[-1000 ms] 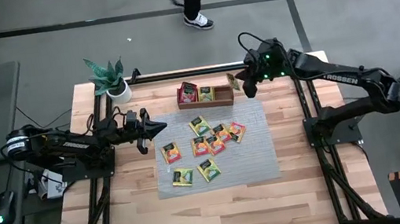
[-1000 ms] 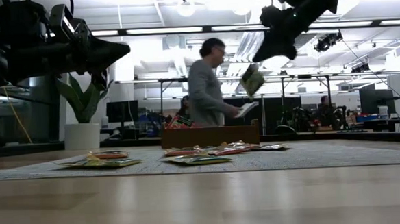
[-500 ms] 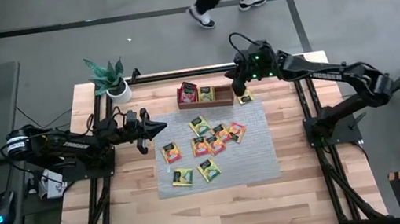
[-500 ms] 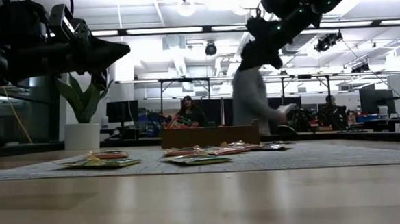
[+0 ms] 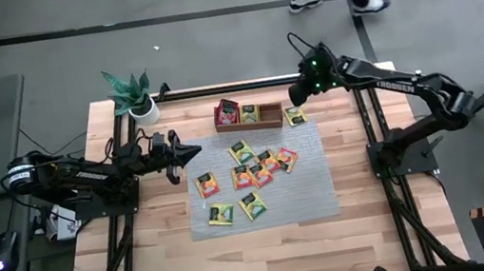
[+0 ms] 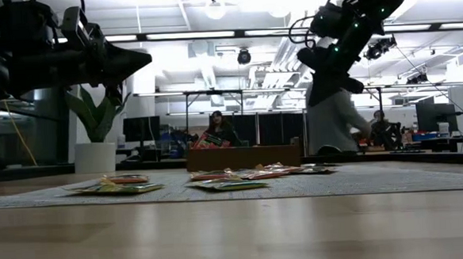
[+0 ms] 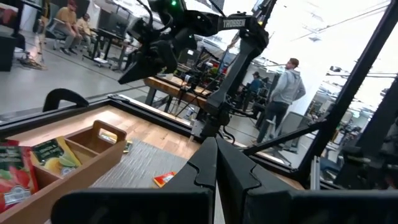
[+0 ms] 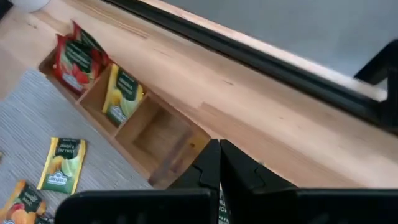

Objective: Pick & Place Tea
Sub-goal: Put the yellow tea bag into the middle section of the wooden organizer

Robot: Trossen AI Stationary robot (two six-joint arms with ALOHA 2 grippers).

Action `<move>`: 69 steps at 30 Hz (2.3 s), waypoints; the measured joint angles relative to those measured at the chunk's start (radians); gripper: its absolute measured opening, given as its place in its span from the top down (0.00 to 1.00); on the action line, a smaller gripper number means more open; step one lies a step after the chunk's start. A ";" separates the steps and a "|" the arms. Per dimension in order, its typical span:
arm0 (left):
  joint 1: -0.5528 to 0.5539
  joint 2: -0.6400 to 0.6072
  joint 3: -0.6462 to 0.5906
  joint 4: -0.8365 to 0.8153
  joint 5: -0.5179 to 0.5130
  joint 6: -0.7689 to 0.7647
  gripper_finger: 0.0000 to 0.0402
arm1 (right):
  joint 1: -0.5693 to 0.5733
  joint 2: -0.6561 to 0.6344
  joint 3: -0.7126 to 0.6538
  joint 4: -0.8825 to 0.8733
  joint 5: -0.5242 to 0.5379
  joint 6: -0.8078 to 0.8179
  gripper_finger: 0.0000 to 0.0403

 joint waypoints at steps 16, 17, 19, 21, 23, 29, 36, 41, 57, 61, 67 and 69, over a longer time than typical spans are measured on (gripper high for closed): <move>0.000 0.000 0.000 0.002 0.008 -0.088 1.00 | -0.035 0.291 -0.002 -0.011 -0.193 -0.030 0.96; 0.000 0.000 0.000 0.002 0.016 -0.091 1.00 | -0.034 0.291 -0.002 -0.010 -0.197 -0.045 0.94; 0.000 0.000 0.000 0.000 0.026 -0.095 1.00 | -0.035 0.291 -0.002 -0.004 -0.198 -0.070 0.87; 0.000 0.000 0.000 -0.001 0.036 -0.095 1.00 | -0.035 0.290 -0.002 -0.004 -0.197 -0.083 0.78; 0.000 0.000 0.000 -0.002 0.045 -0.095 1.00 | -0.035 0.290 -0.002 -0.004 -0.192 -0.082 0.68; 0.000 0.000 0.000 -0.001 0.057 -0.096 1.00 | -0.034 0.293 -0.002 0.000 -0.124 -0.036 0.43; 0.000 0.000 0.000 -0.001 0.057 -0.097 1.00 | -0.034 0.355 -0.001 0.004 -0.114 -0.027 0.36; 0.000 0.000 0.000 -0.001 0.085 -0.099 1.00 | -0.034 0.385 0.000 0.008 -0.097 -0.001 0.36; 0.000 0.000 0.000 -0.052 0.115 -0.098 1.00 | -0.006 0.431 0.004 -0.041 -0.003 0.044 0.51; 0.000 0.000 0.000 -0.054 0.116 -0.098 1.00 | -0.006 0.433 0.004 -0.045 0.003 0.045 0.62; 0.000 0.000 0.000 -0.054 0.116 -0.097 1.00 | -0.006 0.433 0.002 -0.053 -0.010 0.045 0.81; 0.000 0.000 0.000 -0.054 0.116 -0.097 1.00 | -0.006 0.433 0.002 -0.053 -0.023 0.044 0.89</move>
